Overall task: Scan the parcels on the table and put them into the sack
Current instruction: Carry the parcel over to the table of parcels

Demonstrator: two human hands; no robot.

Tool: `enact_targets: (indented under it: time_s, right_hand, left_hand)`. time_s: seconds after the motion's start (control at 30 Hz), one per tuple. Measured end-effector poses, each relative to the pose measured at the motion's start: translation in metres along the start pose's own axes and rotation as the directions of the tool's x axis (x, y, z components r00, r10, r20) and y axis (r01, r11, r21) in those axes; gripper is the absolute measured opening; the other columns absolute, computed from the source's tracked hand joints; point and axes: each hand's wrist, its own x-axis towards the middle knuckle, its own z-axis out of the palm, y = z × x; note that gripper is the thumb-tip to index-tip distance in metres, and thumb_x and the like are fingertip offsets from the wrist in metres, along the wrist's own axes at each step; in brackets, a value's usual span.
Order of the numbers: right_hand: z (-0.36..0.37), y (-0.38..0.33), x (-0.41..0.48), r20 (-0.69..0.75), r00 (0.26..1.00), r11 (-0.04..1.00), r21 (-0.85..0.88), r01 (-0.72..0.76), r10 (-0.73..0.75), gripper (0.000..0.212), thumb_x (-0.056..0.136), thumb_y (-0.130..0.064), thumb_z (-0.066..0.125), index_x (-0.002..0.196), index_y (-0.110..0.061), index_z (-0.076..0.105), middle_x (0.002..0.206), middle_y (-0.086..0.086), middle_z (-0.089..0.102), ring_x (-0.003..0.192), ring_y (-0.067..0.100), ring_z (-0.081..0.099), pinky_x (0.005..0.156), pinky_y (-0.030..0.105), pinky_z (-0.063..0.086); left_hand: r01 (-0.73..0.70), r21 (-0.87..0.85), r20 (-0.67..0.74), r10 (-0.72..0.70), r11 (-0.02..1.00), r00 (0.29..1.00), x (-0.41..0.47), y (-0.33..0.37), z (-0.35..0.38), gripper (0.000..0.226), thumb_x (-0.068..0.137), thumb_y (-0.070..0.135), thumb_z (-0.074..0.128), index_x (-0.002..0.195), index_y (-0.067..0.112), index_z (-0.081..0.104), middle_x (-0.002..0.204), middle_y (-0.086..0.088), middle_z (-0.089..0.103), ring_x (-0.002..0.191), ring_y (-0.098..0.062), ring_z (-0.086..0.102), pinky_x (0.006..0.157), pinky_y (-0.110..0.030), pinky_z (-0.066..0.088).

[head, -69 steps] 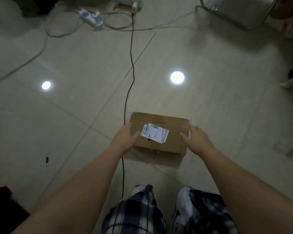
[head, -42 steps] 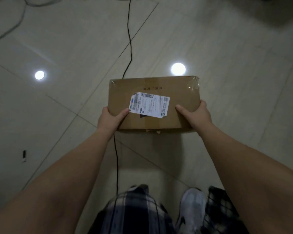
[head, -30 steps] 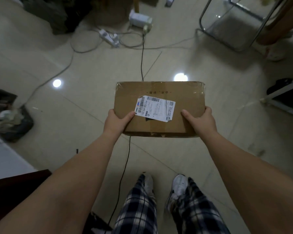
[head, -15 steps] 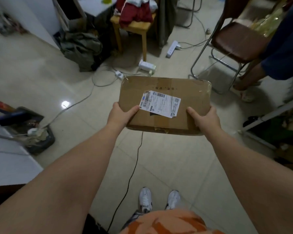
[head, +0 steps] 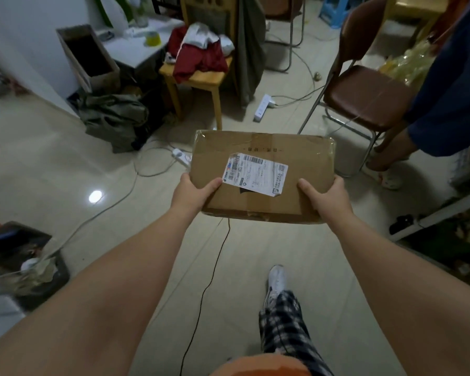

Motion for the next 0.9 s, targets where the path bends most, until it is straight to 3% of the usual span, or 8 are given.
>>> enact_targets:
  time_s: [0.17,0.37,0.53,0.77,0.9]
  right_hand:
    - [-0.009,-0.041,0.1,0.004,1.0,0.999,-0.031,0.023,-0.023,0.096,0.07,-0.062,0.073,0.143,-0.017,0.029,0.135,0.005,0.05,0.117,0.027,0.053,0.087,0.039,0.047]
    - [-0.017,-0.091,0.209,0.046,0.998,0.998,-0.052,0.038,-0.036,0.096,0.071,-0.062,0.072,0.142,-0.014,0.03,0.133,0.007,0.051,0.114,0.026,0.054,0.085,0.037,0.047]
    - [-0.005,-0.141,0.303,0.055,0.994,0.993,-0.06,0.103,-0.1,0.095,0.07,-0.062,0.073,0.141,-0.015,0.032,0.132,0.005,0.054,0.115,0.026,0.055,0.096,0.043,0.048]
    - [0.034,-0.218,0.445,0.028,0.994,0.994,-0.03,0.108,-0.107,0.094,0.074,-0.059,0.072,0.143,-0.014,0.028,0.133,0.006,0.051,0.101,0.018,0.05,0.083,0.035,0.045]
    - [0.056,-0.263,0.516,0.028,0.997,0.997,-0.034,0.076,-0.075,0.093,0.075,-0.06,0.07,0.144,-0.015,0.026,0.134,0.005,0.049,0.106,0.019,0.05,0.086,0.036,0.046]
  left_hand:
    - [0.008,-0.033,-0.031,-0.009,0.999,0.999,0.074,0.058,0.034,0.082,0.071,0.054,0.076,0.133,0.013,0.041,0.123,-0.004,0.055,0.107,-0.022,0.056,0.093,-0.041,0.051]
    - [0.025,-0.063,-0.033,-0.027,0.998,0.999,0.16,0.12,0.065,0.083,0.074,0.052,0.075,0.138,0.014,0.038,0.128,-0.006,0.053,0.112,-0.025,0.055,0.096,-0.046,0.05]
    - [0.012,-0.075,-0.056,-0.017,0.997,0.998,0.248,0.162,0.083,0.078,0.077,0.049,0.074,0.136,0.012,0.039,0.128,-0.008,0.053,0.107,-0.022,0.053,0.09,-0.037,0.049]
    - [-0.027,-0.077,-0.037,0.025,0.997,0.999,0.41,0.23,0.098,0.077,0.078,0.047,0.074,0.135,0.009,0.04,0.128,-0.009,0.054,0.112,-0.025,0.054,0.096,-0.043,0.048]
    - [-0.042,-0.044,-0.013,0.042,0.998,0.999,0.497,0.272,0.096,0.073,0.079,0.045,0.074,0.134,0.009,0.042,0.12,-0.003,0.054,0.102,-0.018,0.052,0.085,-0.032,0.045]
